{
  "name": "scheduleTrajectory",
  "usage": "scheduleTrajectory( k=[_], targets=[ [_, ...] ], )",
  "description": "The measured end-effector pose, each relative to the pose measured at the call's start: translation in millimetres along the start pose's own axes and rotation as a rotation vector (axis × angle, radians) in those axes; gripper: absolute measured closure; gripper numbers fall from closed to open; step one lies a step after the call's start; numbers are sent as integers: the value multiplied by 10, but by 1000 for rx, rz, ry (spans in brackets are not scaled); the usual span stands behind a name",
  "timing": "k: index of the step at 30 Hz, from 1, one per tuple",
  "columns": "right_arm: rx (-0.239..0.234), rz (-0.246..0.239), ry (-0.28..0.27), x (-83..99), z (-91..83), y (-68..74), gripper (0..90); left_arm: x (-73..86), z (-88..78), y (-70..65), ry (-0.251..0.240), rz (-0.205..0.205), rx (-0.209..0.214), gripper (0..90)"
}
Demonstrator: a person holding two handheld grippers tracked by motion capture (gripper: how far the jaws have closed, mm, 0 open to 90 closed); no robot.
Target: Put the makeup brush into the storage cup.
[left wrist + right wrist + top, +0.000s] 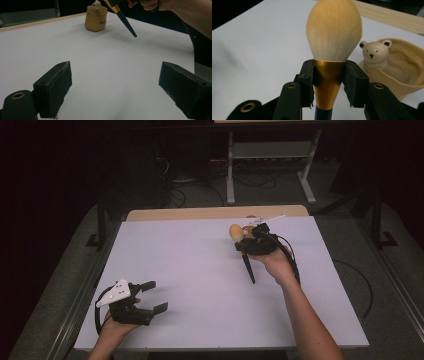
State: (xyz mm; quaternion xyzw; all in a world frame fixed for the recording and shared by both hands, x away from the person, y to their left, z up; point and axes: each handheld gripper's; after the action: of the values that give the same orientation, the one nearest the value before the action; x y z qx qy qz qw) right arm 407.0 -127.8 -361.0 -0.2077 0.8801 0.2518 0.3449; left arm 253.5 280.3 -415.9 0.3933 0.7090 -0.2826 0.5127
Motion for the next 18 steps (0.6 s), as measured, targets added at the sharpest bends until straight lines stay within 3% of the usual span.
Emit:
scheduleTrajectory(
  k=[18],
  targets=[
    [-14, -11, -152, -8, -187, -10, 614, -6, 3, -10, -1, 0, 2, 109]
  ],
)
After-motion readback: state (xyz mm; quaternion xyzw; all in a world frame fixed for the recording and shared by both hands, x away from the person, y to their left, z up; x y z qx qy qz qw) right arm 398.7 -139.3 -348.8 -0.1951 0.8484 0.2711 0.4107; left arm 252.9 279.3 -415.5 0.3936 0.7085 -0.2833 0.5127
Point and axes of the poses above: each handheld gripper's, and its own axes: z roughly forward along the jaws, x roughly out of its underside, y roughly to its left, and after that the axes turned 8 degrees about z, right-handed
